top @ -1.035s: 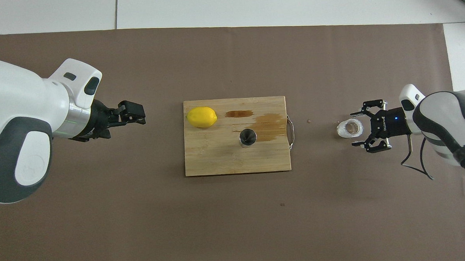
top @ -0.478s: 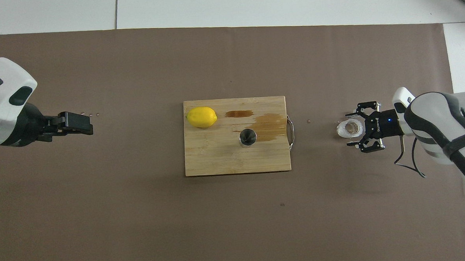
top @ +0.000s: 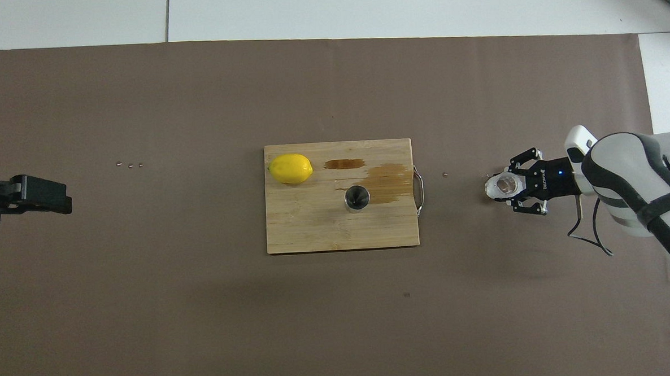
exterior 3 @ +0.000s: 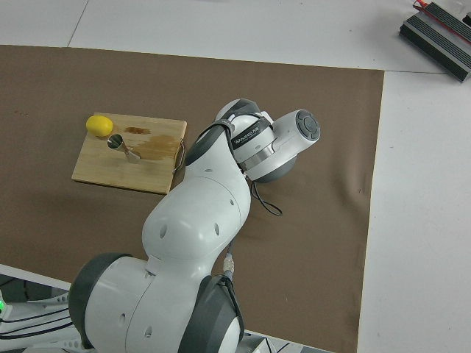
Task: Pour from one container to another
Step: 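Close the right gripper on the white cup and lift it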
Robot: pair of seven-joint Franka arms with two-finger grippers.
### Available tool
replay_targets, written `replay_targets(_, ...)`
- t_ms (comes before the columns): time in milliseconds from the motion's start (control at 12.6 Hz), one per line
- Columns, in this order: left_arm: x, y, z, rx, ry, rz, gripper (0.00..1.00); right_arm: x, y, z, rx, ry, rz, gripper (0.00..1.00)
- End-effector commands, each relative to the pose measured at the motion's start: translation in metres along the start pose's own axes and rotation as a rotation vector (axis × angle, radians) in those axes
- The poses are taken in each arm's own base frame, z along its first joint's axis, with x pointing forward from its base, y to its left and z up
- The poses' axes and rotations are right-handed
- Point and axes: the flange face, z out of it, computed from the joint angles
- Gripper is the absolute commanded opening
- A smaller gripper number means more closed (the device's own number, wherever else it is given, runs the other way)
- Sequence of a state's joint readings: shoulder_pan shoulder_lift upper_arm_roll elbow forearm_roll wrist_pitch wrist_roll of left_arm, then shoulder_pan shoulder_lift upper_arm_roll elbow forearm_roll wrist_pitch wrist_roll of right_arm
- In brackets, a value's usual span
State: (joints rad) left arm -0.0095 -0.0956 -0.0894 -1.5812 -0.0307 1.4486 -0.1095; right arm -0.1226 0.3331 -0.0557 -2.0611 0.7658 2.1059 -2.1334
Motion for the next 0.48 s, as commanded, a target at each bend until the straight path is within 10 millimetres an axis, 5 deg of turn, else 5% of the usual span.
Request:
replay_targets(0, -0.001, 0.002, 0.002, 0.031, -0.017, 0.021, 1.00, 0.019, 0.005, 0.002, -0.024, 0.022, -0.025, 0.45)
replay_targets(398, -0.007, 0.005, 0.013, 0.026, -0.034, 0.022, 1.00, 0.125, 0.008, 0.003, -0.017, -0.018, 0.015, 0.45)
